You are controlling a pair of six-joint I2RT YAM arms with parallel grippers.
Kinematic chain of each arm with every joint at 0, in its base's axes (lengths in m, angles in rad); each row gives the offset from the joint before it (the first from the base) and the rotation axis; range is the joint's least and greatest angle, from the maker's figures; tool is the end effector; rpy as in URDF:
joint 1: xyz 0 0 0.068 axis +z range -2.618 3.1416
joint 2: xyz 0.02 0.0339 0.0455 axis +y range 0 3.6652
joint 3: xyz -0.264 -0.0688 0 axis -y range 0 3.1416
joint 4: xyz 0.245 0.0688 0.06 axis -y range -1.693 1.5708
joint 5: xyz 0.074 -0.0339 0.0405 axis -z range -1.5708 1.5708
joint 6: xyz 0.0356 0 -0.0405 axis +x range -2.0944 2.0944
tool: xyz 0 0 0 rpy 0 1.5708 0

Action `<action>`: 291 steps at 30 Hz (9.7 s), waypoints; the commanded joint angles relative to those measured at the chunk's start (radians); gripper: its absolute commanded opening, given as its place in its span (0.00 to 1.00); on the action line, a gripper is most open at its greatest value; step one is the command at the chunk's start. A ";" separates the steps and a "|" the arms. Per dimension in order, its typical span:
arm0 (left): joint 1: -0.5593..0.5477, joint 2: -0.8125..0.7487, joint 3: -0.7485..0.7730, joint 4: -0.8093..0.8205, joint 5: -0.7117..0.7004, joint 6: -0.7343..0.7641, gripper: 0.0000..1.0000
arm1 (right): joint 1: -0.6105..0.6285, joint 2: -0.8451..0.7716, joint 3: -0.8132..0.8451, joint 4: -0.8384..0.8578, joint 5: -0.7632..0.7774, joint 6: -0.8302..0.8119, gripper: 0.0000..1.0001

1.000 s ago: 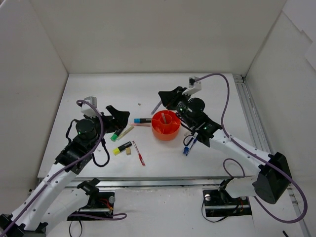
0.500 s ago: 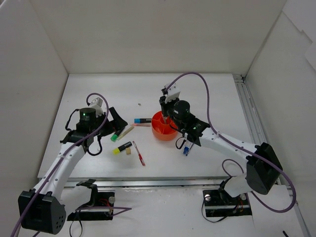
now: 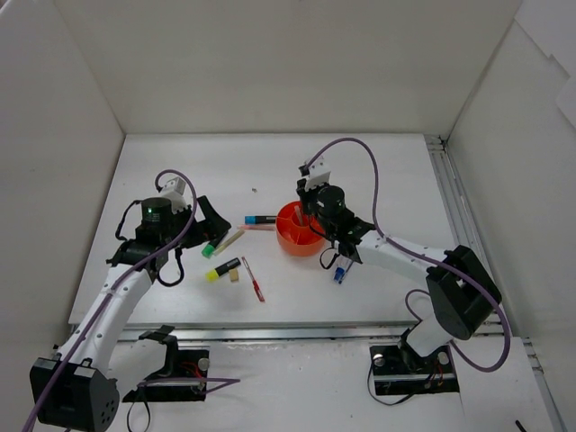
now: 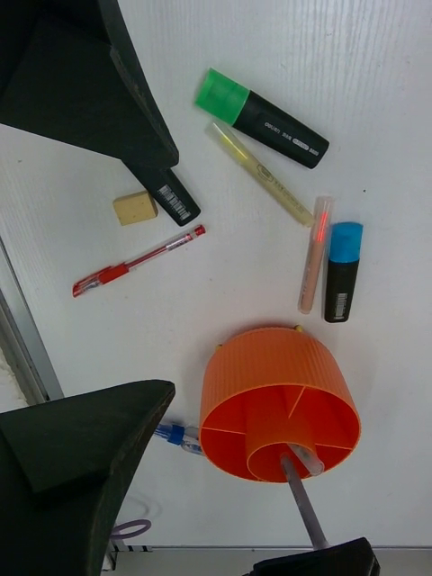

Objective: Sort the stationery into containers
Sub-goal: Place the pen in the storage box, then pick up the pen from the center of the board, then place the pen in the storage box, then pick up the pen from the center of the board.

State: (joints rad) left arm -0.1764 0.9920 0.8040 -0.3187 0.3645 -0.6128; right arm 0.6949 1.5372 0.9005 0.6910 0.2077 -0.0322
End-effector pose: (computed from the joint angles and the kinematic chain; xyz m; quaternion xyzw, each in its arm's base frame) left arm 0.2156 -0.0513 0.2956 -0.0937 0.8473 -0.3360 0.4005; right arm 0.2754 0.2201 0.2858 -0.1729 0.6660 0.1675 0.7060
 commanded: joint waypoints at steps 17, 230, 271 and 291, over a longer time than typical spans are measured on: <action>0.002 0.008 0.023 -0.091 -0.062 -0.011 1.00 | 0.002 -0.109 -0.087 0.139 -0.102 0.150 0.46; -0.117 0.212 0.400 -0.330 -0.282 0.070 1.00 | -0.037 -0.129 -0.101 0.177 -0.303 -0.025 0.10; -0.268 0.823 0.615 -0.155 -0.205 0.686 1.00 | -0.008 -0.631 -0.403 0.099 -0.044 -0.092 0.98; -0.227 0.984 0.686 -0.197 -0.078 0.745 1.00 | -0.009 -0.680 -0.394 0.013 -0.010 -0.123 0.98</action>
State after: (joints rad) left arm -0.4103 2.0132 1.4937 -0.5255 0.2592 0.1272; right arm 0.6834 0.8837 0.4793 0.6476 0.1734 -0.1368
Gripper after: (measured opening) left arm 0.996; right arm 0.979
